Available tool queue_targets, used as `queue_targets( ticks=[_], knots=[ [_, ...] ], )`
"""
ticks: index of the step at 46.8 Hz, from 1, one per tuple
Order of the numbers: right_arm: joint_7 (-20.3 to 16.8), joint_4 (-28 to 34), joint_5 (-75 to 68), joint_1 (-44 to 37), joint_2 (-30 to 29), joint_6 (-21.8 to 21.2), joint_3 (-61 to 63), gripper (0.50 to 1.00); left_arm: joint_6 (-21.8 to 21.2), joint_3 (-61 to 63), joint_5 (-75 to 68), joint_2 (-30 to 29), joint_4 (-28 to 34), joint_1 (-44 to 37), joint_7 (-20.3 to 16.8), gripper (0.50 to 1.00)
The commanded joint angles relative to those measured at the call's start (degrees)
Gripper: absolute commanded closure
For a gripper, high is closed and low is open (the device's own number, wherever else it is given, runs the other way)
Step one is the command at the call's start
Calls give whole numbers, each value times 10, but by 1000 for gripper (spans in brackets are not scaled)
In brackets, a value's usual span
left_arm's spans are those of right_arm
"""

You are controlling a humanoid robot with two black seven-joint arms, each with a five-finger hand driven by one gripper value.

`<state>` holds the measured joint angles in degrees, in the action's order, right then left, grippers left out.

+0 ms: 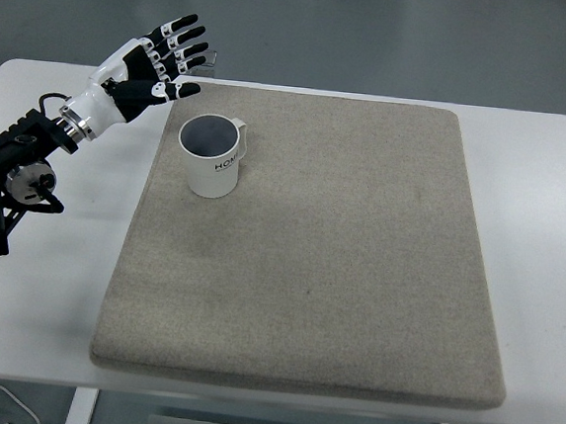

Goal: Flip white cup upright
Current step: 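Open the left hand and withdraw it from the mug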

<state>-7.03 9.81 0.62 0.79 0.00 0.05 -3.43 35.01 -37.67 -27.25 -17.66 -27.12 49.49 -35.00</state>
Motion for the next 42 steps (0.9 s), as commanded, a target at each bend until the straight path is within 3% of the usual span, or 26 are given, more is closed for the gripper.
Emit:
queue_targets(
  ticks=[1, 9, 32, 42],
  knots=[
    [0, 0, 0, 0, 0, -1, 0, 570, -5, -4, 11, 3, 9, 10, 0, 504],
    [0, 2, 0, 0, 0, -1, 1, 570, -74, 3, 49, 26, 51, 41, 0, 504],
    [0, 3, -1, -1, 0, -1, 2, 570, -145, -3, 257, 69, 57, 58, 0, 508],
    [0, 4, -1, -1, 0, -1, 2, 570, -165, -3, 269, 83, 70, 58, 83, 508]
  ],
)
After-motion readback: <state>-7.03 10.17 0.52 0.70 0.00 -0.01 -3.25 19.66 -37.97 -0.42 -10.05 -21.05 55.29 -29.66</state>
